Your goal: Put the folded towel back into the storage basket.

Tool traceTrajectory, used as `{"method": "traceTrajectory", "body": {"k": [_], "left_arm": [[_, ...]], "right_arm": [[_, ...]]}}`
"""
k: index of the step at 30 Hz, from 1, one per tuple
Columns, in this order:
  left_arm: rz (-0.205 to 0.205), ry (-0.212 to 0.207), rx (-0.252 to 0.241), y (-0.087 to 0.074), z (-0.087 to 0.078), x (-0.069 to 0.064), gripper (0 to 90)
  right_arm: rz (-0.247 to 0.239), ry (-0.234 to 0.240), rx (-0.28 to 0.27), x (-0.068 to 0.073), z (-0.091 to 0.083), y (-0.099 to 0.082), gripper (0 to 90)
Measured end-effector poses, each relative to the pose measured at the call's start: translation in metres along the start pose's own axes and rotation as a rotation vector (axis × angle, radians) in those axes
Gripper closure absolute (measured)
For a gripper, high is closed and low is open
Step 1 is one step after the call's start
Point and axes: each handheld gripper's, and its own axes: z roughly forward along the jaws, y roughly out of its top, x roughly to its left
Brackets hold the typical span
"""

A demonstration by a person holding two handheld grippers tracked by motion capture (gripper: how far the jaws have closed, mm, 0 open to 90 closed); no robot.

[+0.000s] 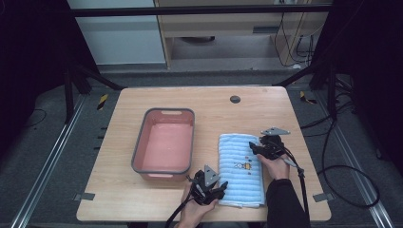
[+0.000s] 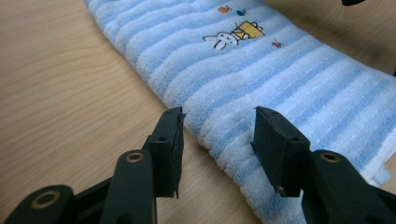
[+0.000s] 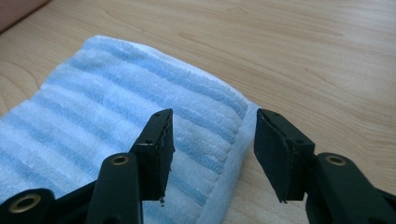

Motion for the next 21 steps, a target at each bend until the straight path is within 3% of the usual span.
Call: {"method": "traceTrajectory", "body": {"k": [21], "left_arm": [[-0.002, 0.018, 0.051, -0.0035, 0.0082, -0.0068, 62.2]], "right_arm": [[0.011, 0.023, 0.054, 0.0008, 0.0095, -0.0071, 55.4]]}}
